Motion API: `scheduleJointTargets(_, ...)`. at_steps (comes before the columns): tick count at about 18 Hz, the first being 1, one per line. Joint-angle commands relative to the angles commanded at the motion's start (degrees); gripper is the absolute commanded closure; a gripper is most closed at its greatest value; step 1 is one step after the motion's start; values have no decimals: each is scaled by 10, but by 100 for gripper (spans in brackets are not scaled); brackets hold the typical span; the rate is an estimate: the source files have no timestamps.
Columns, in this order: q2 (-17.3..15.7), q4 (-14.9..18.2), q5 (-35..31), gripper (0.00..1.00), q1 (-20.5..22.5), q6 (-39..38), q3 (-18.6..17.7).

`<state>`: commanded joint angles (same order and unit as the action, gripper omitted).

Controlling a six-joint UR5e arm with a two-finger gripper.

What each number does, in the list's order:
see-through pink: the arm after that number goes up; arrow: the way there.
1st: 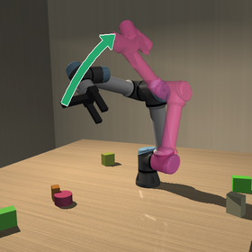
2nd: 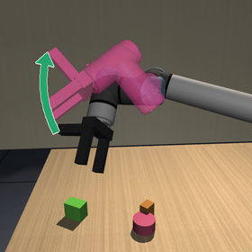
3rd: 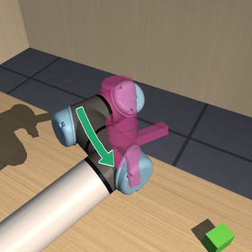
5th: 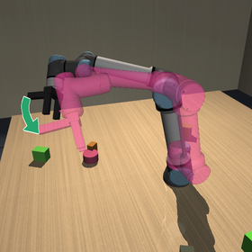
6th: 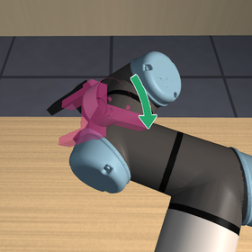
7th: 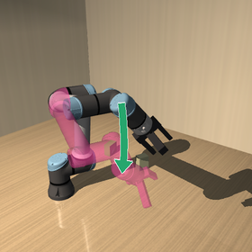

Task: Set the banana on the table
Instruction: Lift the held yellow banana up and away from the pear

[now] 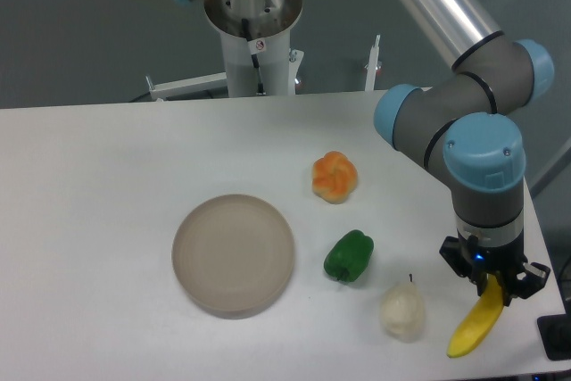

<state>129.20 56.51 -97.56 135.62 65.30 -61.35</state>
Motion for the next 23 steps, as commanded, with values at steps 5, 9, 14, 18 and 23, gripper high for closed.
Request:
scheduleJointTargets(5,-10,3,10,70,4,0,-9)
scheduleJointTargets(9,-24,12,11,70,10,0,-23)
scheduleJointTargets(14,-77,19,48,70,59,93,-90)
scheduleJointTargets(18,-100,14,67,70,105,191,-140)
scheduleJointTargets(23,-111,9,83,70,154,286,-184)
